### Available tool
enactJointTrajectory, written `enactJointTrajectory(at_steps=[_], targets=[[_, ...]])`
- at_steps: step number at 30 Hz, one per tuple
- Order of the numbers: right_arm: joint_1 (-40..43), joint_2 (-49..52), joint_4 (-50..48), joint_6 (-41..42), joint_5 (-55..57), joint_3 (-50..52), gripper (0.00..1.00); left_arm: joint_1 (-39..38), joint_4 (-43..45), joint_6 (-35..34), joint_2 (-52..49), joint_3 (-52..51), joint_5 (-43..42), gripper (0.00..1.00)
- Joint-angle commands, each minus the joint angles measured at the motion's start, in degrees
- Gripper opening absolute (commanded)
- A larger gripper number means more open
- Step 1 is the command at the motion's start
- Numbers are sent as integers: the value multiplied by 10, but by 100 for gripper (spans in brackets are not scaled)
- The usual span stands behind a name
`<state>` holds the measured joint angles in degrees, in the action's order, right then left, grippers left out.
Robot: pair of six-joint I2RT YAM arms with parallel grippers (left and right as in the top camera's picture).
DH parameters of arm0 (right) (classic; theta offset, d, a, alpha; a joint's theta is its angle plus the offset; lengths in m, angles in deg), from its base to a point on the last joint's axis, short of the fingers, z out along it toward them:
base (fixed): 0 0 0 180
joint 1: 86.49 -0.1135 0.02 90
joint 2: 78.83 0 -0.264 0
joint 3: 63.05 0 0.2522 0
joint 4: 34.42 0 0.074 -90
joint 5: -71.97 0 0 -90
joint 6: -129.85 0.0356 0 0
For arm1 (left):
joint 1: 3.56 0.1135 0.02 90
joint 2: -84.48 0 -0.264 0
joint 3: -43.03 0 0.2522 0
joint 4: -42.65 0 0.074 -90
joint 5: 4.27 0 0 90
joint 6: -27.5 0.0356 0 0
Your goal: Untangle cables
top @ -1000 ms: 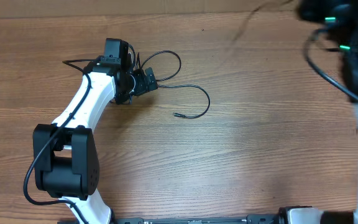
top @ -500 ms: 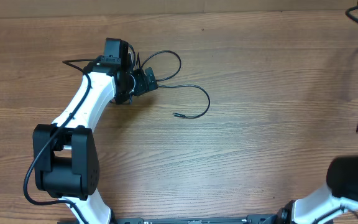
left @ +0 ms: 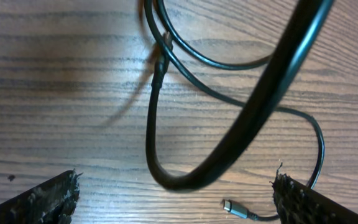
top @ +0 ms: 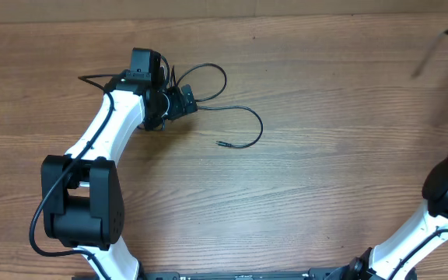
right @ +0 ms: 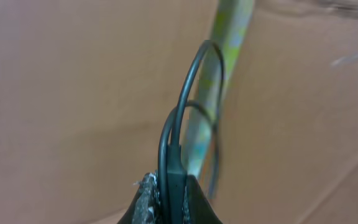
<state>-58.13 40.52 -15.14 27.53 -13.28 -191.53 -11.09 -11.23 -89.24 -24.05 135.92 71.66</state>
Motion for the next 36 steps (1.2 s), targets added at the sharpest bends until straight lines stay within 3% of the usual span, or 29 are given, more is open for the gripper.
enactJointTrajectory(at_steps=[1, 11, 17, 18, 20, 21, 22, 23, 24, 29, 36], targets=[[14, -5, 3, -14, -12, -8, 4, -4, 0, 12, 16, 13, 6, 100], [25, 138, 172, -12, -29, -7, 4, -4, 0, 12, 16, 13, 6, 99], [28, 148, 194, -12, -13, -8, 4, -4, 0, 12, 16, 13, 6, 100], [29, 148, 203, -12, -1, -8, 11, -4, 0, 12, 16, 13, 6, 99], [29, 148, 225, -12, 13, -8, 64, -4, 0, 12, 16, 13, 6, 100], [29, 148, 233, -12, 12, -8, 81, -4, 0, 12, 16, 13, 6, 100], [29, 147, 237, -12, 13, -8, 86, -4, 0, 12, 16, 13, 6, 99], [29, 145, 247, -12, 13, -8, 96, -4, 0, 12, 16, 13, 6, 100], [29, 142, 251, -12, 18, -8, 100, -4, 0, 12, 16, 13, 6, 100], [29, 110, 261, 5, 38, -8, 100, -4, 0, 12, 16, 13, 6, 100], [27, 25, 278, 70, -58, -8, 100, -4, 0, 12, 16, 13, 6, 99]])
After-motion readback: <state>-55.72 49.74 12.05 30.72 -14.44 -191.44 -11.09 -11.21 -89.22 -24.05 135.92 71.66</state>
